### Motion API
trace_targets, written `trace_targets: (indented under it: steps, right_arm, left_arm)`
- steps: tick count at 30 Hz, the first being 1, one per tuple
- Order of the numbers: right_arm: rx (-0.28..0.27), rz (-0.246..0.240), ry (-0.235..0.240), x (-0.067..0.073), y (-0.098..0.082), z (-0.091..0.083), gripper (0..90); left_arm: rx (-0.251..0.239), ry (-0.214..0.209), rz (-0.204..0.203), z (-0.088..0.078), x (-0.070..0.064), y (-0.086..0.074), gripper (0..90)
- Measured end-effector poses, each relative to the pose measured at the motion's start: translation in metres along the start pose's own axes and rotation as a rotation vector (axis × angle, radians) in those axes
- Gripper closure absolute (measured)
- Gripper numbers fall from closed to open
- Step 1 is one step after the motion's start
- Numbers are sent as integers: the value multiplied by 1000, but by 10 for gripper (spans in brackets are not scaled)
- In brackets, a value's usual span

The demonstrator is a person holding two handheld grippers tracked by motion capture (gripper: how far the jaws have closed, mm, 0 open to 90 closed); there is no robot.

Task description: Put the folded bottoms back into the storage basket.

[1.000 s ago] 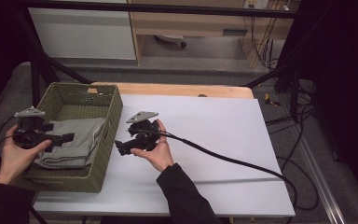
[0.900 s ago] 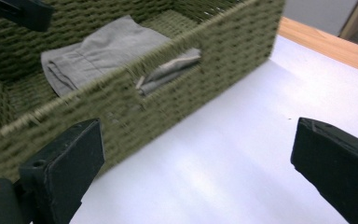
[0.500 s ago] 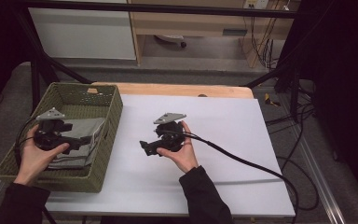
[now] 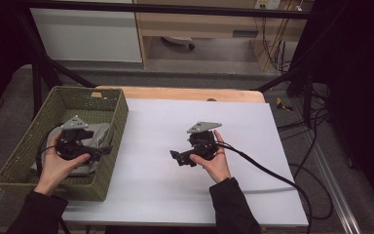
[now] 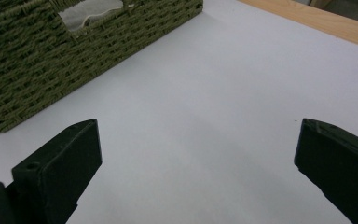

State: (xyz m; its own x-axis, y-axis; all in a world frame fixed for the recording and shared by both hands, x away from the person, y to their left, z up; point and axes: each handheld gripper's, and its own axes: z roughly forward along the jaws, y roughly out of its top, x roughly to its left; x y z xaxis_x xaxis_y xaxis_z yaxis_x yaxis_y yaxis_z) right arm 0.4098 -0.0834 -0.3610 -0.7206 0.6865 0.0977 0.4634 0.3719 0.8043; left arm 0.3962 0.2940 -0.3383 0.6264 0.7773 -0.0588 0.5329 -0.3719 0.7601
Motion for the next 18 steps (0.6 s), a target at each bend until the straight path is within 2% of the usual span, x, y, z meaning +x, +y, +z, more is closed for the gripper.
trace_targets:
  steps: [10,18]
  right_arm:
    - [10,-5,-7,-29,-29,-26,9]
    - [-8,24,-39,-52,-51,-50,9]
  left_arm:
    - [8,-10,32,13,-11,-4,37]
    - [16,-11,43,18,-13,-5,37]
